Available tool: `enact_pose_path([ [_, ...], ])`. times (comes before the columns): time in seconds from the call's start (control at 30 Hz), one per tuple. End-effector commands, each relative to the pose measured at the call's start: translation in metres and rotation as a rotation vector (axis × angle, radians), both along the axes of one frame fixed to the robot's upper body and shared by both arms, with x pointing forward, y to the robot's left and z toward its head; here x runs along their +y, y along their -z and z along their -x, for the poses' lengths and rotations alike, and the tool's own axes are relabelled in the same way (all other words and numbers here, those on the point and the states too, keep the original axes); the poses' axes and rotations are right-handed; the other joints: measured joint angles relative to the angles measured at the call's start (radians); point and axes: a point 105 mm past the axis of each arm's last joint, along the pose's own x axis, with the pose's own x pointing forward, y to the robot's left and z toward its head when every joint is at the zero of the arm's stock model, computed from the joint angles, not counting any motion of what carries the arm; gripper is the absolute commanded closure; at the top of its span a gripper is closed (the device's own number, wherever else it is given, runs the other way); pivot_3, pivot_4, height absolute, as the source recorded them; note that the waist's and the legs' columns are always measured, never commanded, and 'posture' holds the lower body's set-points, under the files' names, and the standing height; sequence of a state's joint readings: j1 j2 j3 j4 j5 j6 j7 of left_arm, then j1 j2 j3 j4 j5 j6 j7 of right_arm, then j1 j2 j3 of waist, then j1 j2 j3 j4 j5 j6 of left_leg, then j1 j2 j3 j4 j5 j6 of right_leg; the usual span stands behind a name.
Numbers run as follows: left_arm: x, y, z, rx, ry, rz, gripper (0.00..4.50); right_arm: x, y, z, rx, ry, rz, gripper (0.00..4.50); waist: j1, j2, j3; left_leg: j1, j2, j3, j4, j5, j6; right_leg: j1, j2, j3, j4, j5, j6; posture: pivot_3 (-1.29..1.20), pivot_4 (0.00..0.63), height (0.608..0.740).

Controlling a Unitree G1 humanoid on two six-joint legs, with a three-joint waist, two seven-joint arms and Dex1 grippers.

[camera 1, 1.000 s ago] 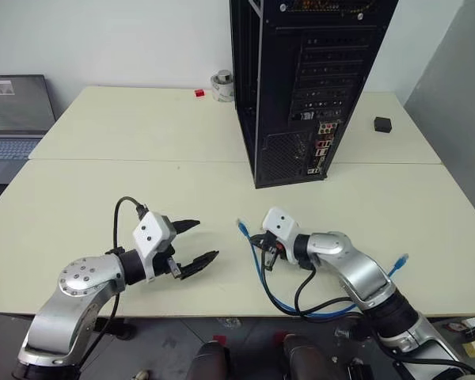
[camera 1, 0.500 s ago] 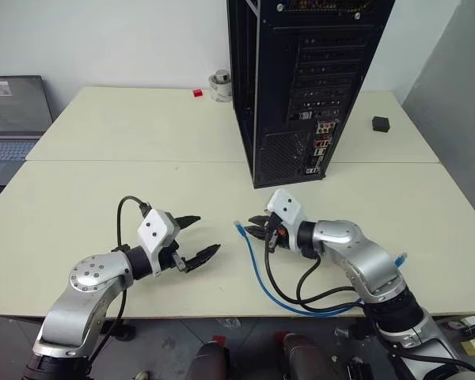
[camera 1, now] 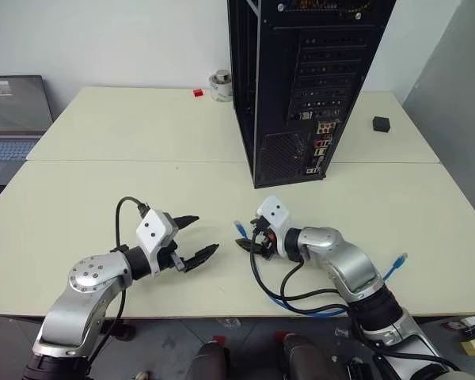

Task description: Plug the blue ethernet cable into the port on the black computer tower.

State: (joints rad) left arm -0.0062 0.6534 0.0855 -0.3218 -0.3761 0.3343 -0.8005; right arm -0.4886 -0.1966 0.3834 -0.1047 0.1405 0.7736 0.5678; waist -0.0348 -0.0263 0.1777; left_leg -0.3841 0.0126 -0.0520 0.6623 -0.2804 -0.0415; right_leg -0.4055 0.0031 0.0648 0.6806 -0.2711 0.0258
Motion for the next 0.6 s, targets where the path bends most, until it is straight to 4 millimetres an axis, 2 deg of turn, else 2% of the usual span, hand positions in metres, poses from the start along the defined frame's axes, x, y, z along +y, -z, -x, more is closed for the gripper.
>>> enact_pose_path([
  [0.03, 0.002, -0.01, 0.001, -0.05, 0.006, -0.012, 0.0, 0.011, -0.009, -0.003, -0.044, -0.017, -0.013, 1.0, 0.0, 0.0, 0.0, 0.0, 0.0, 0.0, 0.0, 0.0, 0.0, 0.0, 0.0, 0.0, 0.0, 0.0, 0.0, 0.0, 0.15, 0.74],
  [0.13, 0.003, -0.009, 0.001, -0.05, 0.006, -0.013, 0.0, 0.014, -0.007, -0.005, -0.054, -0.019, 0.0, 1.0, -0.001, 0.0, 0.0, 0.0, 0.0, 0.0, 0.0, 0.0, 0.0, 0.0, 0.0, 0.0, 0.0, 0.0, 0.0, 0.0, 0.15, 0.74],
  [0.23, 0.002, -0.008, 0.001, -0.05, 0.006, -0.013, 0.0, 0.015, -0.003, -0.004, -0.089, -0.04, 0.038, 1.44, -0.001, 0.0, 0.0, 0.0, 0.0, 0.0, 0.0, 0.0, 0.0, 0.0, 0.0, 0.0, 0.0, 0.0, 0.0, 0.0, 0.15, 0.74],
  [0.47, 0.001, -0.007, 0.002, -0.049, 0.007, -0.011, 0.0, 0.01, 0.003, -0.006, -0.139, -0.039, 0.098, 3.3, -0.001, 0.0, 0.0, 0.0, 0.0, 0.0, 0.0, 0.0, 0.0, 0.0, 0.0, 0.0, 0.0, 0.0, 0.0, 0.0, 0.15, 0.74],
  [0.6, 0.0, -0.007, 0.001, -0.049, 0.007, -0.008, 0.0, 0.006, -0.001, -0.009, -0.164, -0.032, 0.101, 4.29, -0.001, 0.0, 0.0, 0.0, 0.0, 0.0, 0.0, 0.0, 0.0, 0.0, 0.0, 0.0, 0.0, 0.0, 0.0, 0.0, 0.15, 0.74],
])
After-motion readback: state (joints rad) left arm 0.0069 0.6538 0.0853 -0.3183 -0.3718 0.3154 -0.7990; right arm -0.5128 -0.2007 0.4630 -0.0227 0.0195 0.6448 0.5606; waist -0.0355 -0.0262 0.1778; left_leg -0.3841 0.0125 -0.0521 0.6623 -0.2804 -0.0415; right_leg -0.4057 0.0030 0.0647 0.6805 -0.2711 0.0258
